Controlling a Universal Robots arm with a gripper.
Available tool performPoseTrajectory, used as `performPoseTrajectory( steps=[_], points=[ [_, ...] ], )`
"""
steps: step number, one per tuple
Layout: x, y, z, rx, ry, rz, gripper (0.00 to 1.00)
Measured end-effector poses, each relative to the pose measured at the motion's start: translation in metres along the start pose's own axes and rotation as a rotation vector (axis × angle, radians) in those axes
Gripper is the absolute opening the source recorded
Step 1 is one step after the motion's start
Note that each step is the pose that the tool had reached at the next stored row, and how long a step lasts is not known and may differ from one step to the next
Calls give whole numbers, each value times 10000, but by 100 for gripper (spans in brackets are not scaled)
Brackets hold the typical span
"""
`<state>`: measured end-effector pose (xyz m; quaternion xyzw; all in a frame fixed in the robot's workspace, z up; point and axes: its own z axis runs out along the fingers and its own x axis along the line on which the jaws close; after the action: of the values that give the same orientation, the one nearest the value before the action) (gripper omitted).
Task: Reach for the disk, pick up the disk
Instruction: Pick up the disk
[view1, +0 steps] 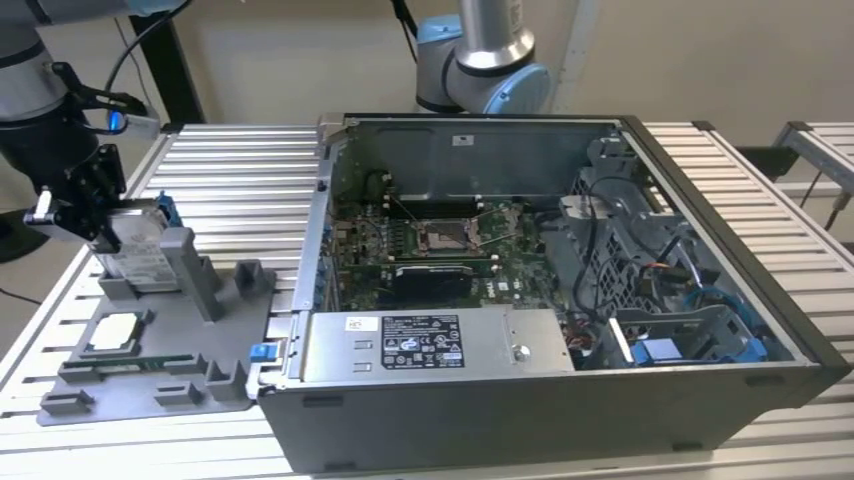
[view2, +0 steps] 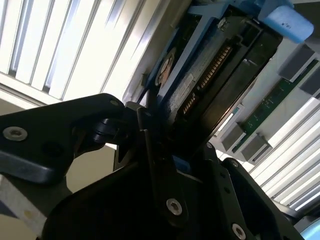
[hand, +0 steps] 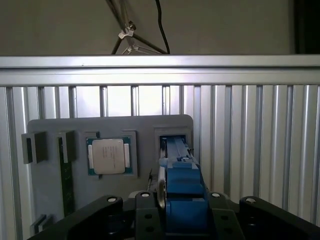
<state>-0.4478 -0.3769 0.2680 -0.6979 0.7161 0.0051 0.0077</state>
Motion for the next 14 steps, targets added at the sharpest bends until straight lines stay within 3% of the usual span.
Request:
performPoseTrajectory(
  steps=[5,14],
  points=[
    [0,1,-16,2,-1,1,0],
    [-3,0,-179,2,0,0,0]
  ],
)
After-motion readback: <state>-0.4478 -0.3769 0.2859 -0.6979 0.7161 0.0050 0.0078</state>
